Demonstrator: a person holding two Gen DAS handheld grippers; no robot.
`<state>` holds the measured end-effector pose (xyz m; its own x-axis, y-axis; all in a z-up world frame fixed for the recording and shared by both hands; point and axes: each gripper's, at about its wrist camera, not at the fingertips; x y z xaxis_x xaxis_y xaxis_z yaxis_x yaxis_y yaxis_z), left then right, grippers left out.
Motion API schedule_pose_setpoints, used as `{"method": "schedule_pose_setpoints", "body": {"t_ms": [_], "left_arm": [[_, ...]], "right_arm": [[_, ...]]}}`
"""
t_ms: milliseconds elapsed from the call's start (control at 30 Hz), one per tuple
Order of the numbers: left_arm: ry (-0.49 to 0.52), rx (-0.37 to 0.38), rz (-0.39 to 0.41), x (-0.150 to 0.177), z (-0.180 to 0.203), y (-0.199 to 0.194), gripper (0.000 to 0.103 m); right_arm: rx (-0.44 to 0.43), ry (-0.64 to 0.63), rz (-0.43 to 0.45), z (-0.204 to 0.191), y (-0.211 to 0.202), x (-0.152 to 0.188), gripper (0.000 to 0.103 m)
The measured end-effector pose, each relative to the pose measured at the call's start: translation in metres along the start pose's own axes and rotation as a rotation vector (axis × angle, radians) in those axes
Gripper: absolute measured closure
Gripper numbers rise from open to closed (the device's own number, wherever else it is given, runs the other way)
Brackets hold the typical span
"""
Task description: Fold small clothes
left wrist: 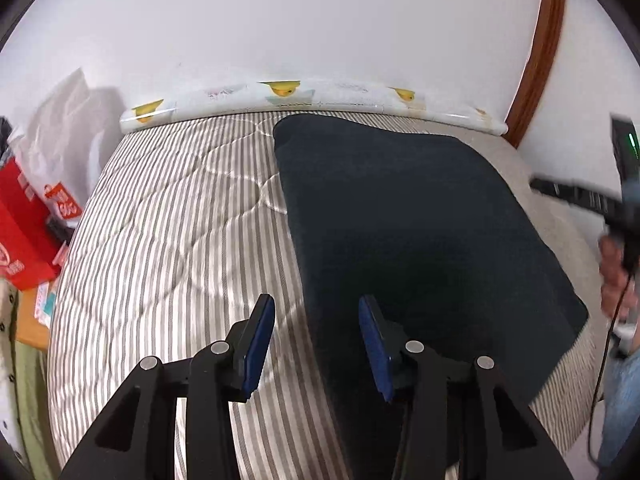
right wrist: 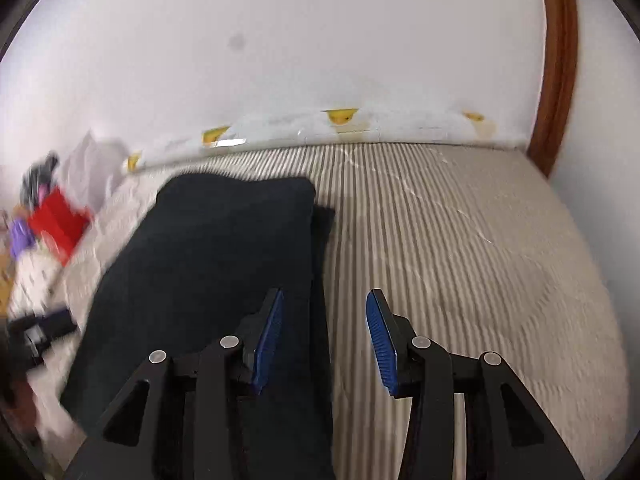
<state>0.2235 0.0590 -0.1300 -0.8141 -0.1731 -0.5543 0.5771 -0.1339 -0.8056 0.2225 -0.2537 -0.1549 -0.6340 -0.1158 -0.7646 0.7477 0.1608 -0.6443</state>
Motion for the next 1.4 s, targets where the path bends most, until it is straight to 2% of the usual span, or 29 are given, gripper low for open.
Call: {"method": "schedule_pose_setpoints", "body": {"t_ms": [100, 233, 367, 433, 467, 500, 567, 633, 667, 733, 833, 900, 1000, 1067, 1267, 1400], "left_arm": [[0.014, 0.000, -0.002, -0.012, 0.004, 0.010, 0.061], [0.014, 0.028, -0.009, -0.018, 0.004, 0.020, 0.061], [0.014, 0.065, -0.011, -0.019, 0.001, 0.028, 0.058], [-0.002, 0.076, -0.016, -0.021, -0.001, 0.032, 0.053], [-0.009, 0.083, -0.021, -0.022, -0.002, 0.034, 0.053], [-0.021, 0.096, -0.027, -0.022, -0.005, 0.035, 0.053], [-0.028, 0.104, -0.030, -0.022, -0.006, 0.037, 0.052], [-0.029, 0.107, -0.031, -0.021, -0.006, 0.037, 0.051], [-0.026, 0.106, -0.030, -0.021, -0.005, 0.038, 0.051], [-0.017, 0.092, -0.025, -0.020, -0.003, 0.038, 0.051], [-0.009, 0.059, -0.018, -0.020, 0.002, 0.036, 0.051], [-0.001, 0.038, -0.007, -0.019, 0.005, 0.034, 0.051], [-0.008, 0.028, -0.006, -0.019, 0.007, 0.033, 0.051], [-0.018, 0.031, -0.011, -0.019, 0.007, 0.032, 0.051], [-0.001, 0.017, -0.023, -0.006, 0.011, 0.026, 0.051], [0.006, -0.009, -0.026, 0.004, 0.013, 0.022, 0.050]], "right_arm": [[-0.044, 0.037, 0.013, 0.008, 0.018, -0.025, 0.060], [-0.042, 0.030, -0.019, 0.003, 0.054, -0.052, 0.060], [-0.070, 0.074, -0.080, 0.004, 0.094, -0.057, 0.060], [-0.103, 0.114, -0.111, 0.008, 0.113, -0.056, 0.061], [-0.123, 0.137, -0.124, 0.010, 0.120, -0.055, 0.062], [-0.141, 0.149, -0.118, 0.011, 0.123, -0.055, 0.072], [-0.162, 0.094, -0.076, 0.006, 0.115, -0.059, 0.090], [-0.119, 0.006, 0.028, 0.001, 0.096, -0.062, 0.094], [-0.125, 0.013, 0.047, 0.003, 0.092, -0.062, 0.094], [-0.131, 0.041, 0.005, 0.008, 0.101, -0.062, 0.094], [-0.067, 0.007, -0.073, 0.000, 0.112, -0.057, 0.088], [-0.009, -0.019, -0.047, -0.005, 0.095, -0.054, 0.080], [0.032, -0.082, -0.026, -0.018, 0.067, -0.045, 0.079], [0.043, -0.128, -0.018, -0.028, 0.050, -0.034, 0.078], [-0.013, -0.204, -0.028, -0.058, 0.018, 0.019, 0.077], [0.049, -0.239, -0.065, -0.062, 0.021, 0.051, 0.077]]}}
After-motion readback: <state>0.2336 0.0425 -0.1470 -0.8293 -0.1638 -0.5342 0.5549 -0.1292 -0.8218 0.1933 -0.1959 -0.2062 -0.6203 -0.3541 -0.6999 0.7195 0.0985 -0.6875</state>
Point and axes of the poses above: each gripper's, at about its wrist camera, not at the fingertips, and y roughly the way its jaws point, z to its right, x to its underside, and after that the axes turned 14 degrees about -y, right-handed
